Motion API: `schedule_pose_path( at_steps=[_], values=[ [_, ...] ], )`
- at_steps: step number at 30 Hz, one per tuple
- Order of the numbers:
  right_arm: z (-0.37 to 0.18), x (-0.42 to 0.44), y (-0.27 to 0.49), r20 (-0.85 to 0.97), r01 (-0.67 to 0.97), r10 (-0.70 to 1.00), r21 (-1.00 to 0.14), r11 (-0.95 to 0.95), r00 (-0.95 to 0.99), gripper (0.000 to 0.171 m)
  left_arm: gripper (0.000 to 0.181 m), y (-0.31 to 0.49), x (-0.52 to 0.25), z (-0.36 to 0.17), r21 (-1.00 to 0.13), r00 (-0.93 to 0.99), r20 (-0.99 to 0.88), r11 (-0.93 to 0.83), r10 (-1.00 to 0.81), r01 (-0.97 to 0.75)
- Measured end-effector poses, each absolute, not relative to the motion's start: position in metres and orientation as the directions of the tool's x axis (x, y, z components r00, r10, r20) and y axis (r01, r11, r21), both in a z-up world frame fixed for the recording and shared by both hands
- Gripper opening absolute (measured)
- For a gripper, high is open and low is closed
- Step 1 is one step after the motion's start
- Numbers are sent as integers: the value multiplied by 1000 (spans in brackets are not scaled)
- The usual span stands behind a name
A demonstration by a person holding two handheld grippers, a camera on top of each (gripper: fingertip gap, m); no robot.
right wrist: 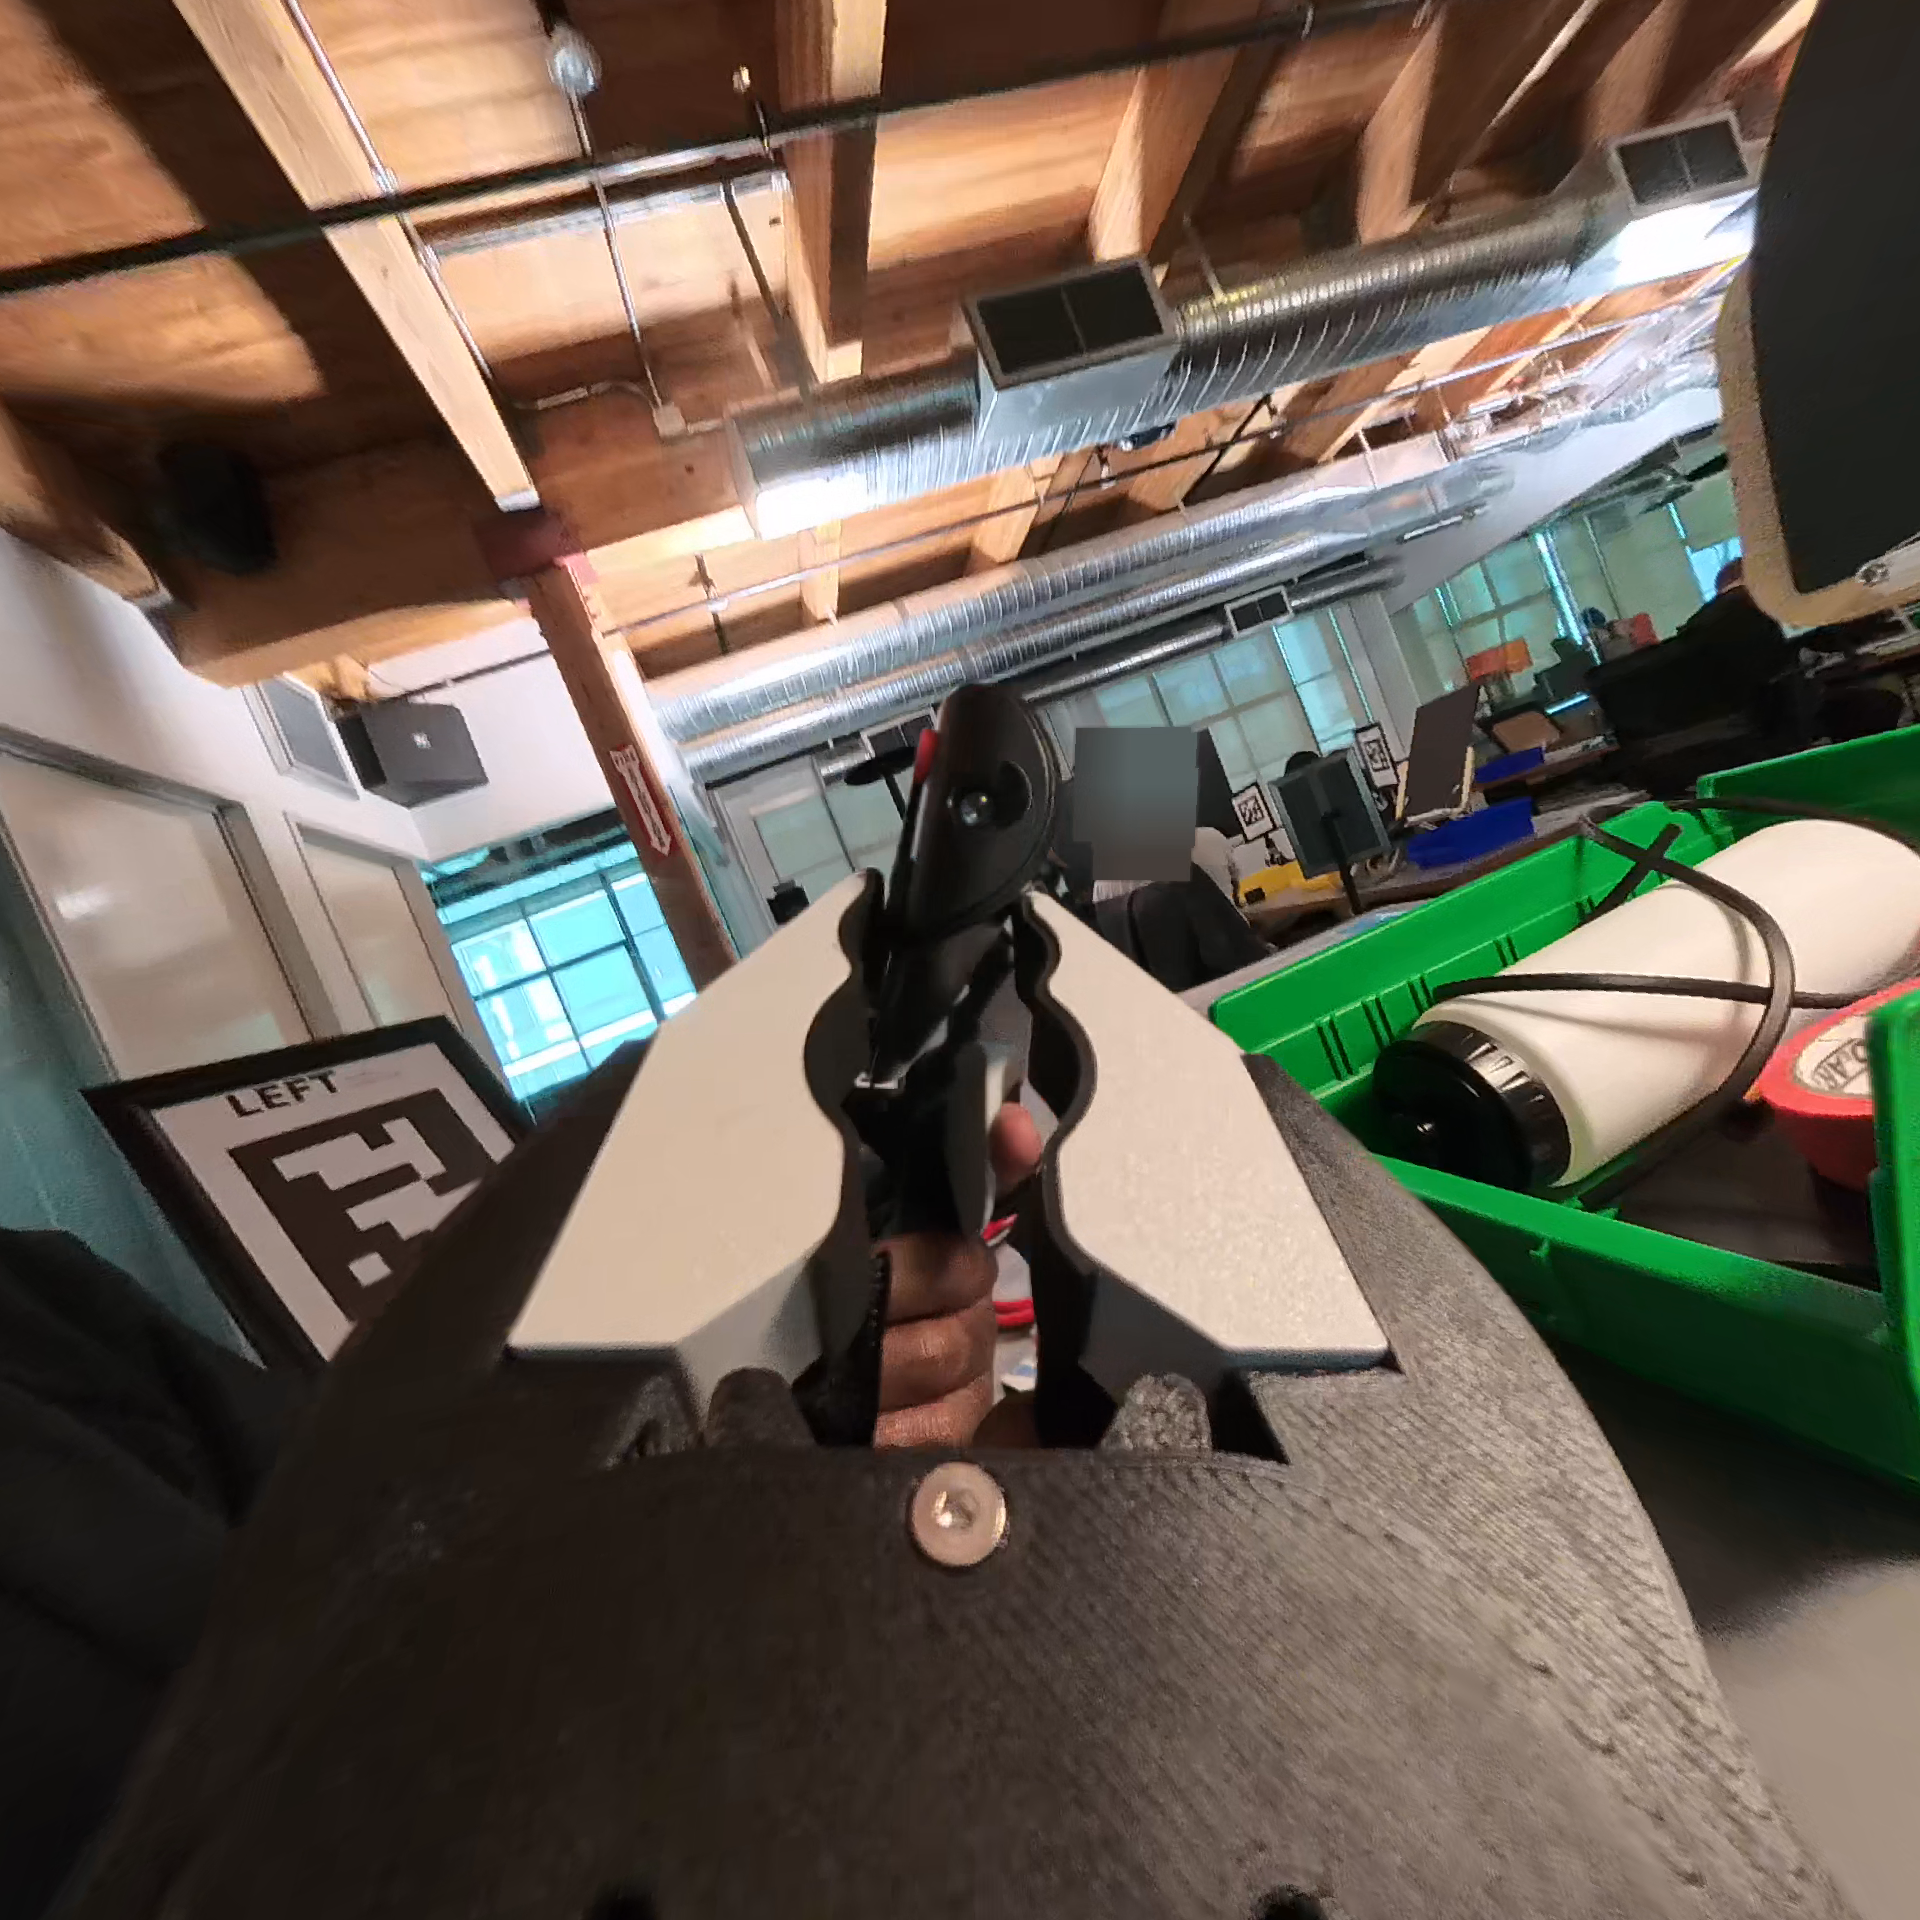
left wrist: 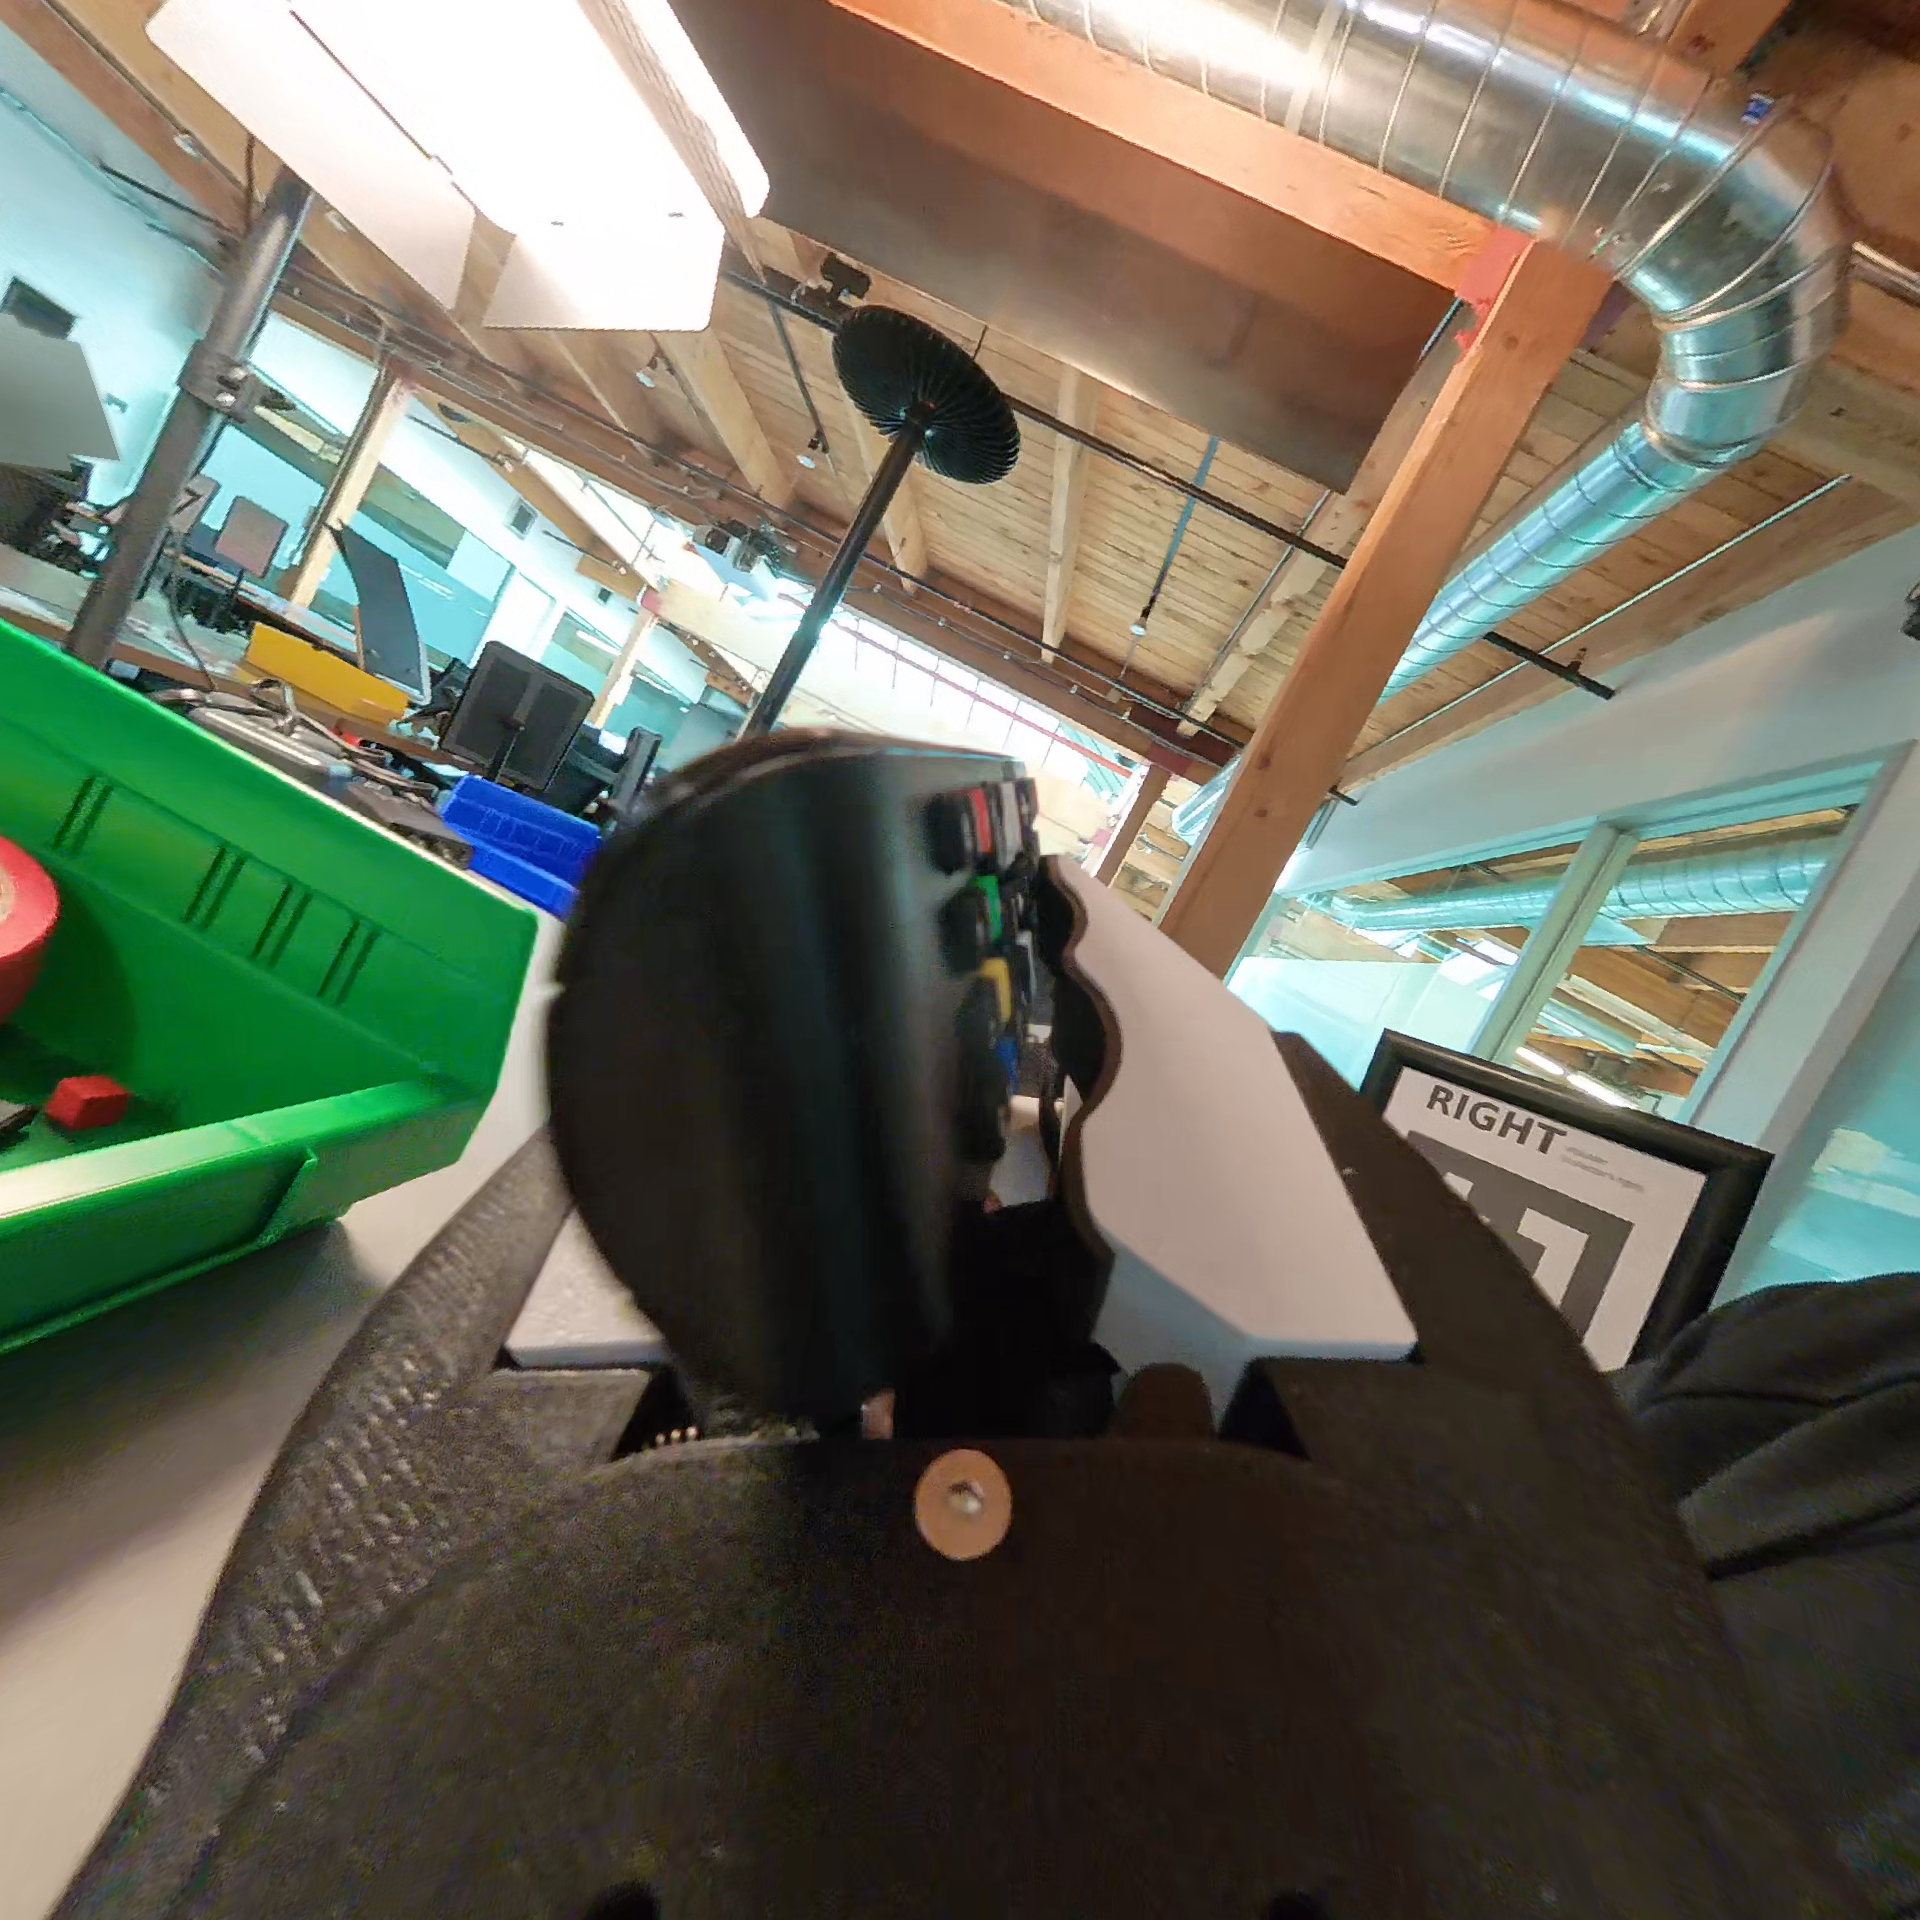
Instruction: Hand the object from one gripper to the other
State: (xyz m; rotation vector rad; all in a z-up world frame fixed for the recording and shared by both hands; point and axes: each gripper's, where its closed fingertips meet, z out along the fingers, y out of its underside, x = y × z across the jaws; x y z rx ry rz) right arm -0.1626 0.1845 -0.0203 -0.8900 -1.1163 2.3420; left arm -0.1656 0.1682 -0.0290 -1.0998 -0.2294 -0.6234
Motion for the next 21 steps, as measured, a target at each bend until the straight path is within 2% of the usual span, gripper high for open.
schedule_pose_path(
  at_steps=[2, 4, 5, 6, 7, 8, 10, 13, 15, 17, 19, 21],
  values=[
    [-18, -162, 187, -393, -75, 566, -771, -632, -725, 26, 24, 167, -160, -27, -764, 803, 451, 297, -390, 573],
    [-19, -163, 183, -406, -49, 543, -766, -641, -735, 41, 26, 166, -161, -27, -779, 827, 432, 314, -360, 543],
    [-22, -163, 177, -407, -20, 529, -778, -627, -745, 43, 26, 166, -162, -27, -782, 833, 426, 319, -354, 536],
    [-25, -163, 170, -404, 8, 516, -793, -610, -755, 41, 27, 165, -160, -26, -778, 829, 424, 322, -365, 539],
    [-27, -163, 165, -395, 21, 514, -808, -589, -762, 28, 27, 165, -158, -25, -773, 821, 426, 318, -380, 548],
    [-28, -163, 164, -380, 7, 534, -819, -573, -755, 23, 26, 167, -156, -26, -774, 815, 430, 306, -389, 554],
    [-26, -164, 171, -360, -42, 579, -824, -565, -731, 23, 27, 170, -157, -28, -774, 809, 448, 288, -380, 564],
    [-18, -161, 187, -389, -76, 563, -771, -632, -730, 22, 40, 170, -164, -28, -760, 809, 467, 305, -356, 573],
    [-18, -161, 189, -407, -57, 537, -756, -652, -739, 22, 26, 165, -162, -25, -751, 801, 456, 316, -387, 580],
    [-18, -162, 187, -410, -57, 536, -754, -655, -738, 25, 25, 164, -163, -25, -753, 807, 448, 325, -384, 572],
    [-19, -162, 181, -405, -39, 529, -766, -641, -745, 36, 24, 165, -164, -26, -756, 812, 449, 326, -373, 567],
    [-22, -163, 174, -407, -7, 517, -781, -624, -753, 32, 24, 168, -160, -27, -758, 801, 455, 303, -389, 578]
  ],
)
